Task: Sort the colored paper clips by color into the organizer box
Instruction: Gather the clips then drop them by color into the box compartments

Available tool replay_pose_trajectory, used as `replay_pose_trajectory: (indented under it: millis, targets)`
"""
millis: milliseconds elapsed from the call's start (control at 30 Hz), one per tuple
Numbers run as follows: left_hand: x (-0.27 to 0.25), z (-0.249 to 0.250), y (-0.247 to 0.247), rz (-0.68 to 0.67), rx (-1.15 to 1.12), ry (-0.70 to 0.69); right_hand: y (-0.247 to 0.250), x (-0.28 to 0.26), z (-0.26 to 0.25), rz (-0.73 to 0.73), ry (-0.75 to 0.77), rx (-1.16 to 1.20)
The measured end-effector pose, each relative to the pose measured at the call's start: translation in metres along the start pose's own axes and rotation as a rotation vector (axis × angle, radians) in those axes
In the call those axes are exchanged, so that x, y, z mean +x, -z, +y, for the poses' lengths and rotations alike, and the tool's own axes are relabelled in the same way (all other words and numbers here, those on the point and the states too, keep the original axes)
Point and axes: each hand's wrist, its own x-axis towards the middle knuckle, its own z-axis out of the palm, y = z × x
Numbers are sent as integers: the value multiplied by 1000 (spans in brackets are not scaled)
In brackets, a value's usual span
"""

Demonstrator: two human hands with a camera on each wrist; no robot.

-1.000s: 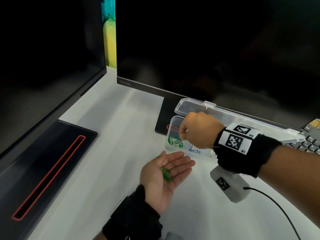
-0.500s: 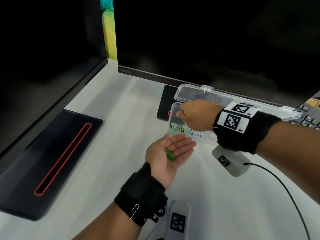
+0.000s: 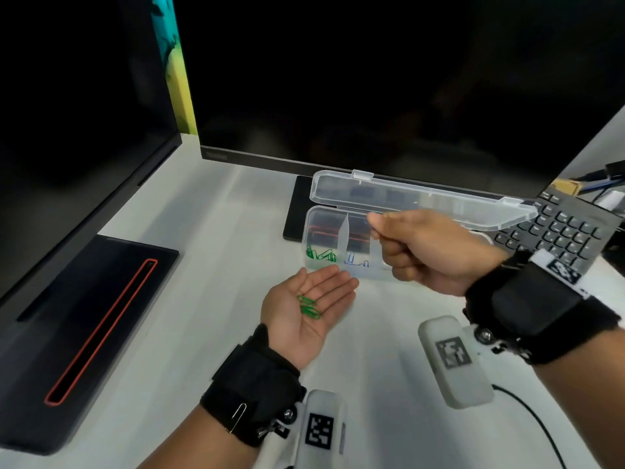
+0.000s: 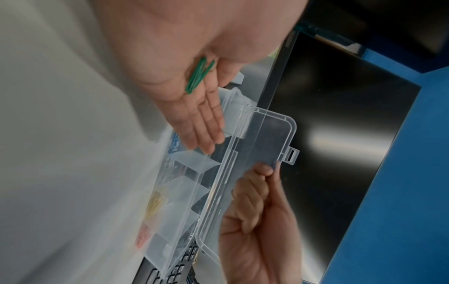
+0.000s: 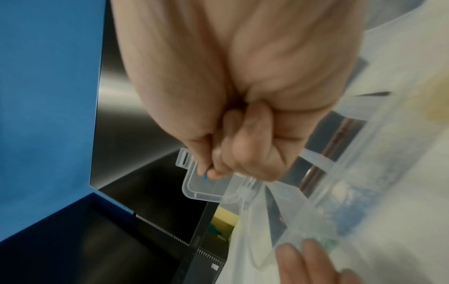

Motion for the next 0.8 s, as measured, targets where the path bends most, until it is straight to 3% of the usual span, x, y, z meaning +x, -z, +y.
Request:
replay_pose_trajectory:
  millis: [133, 400, 633, 800]
  targets:
    - [-1, -1, -1, -4, 6, -11, 7, -7, 22, 60, 12, 152]
    - [-1, -3, -1, 3, 16, -47, 0, -6, 24, 35, -137, 540]
    - [-2, -4, -2, 15, 23, -60, -7, 3, 18, 127, -95, 606]
    - [-1, -3, -1, 21, 17, -53, -6, 15, 4, 279, -66, 406]
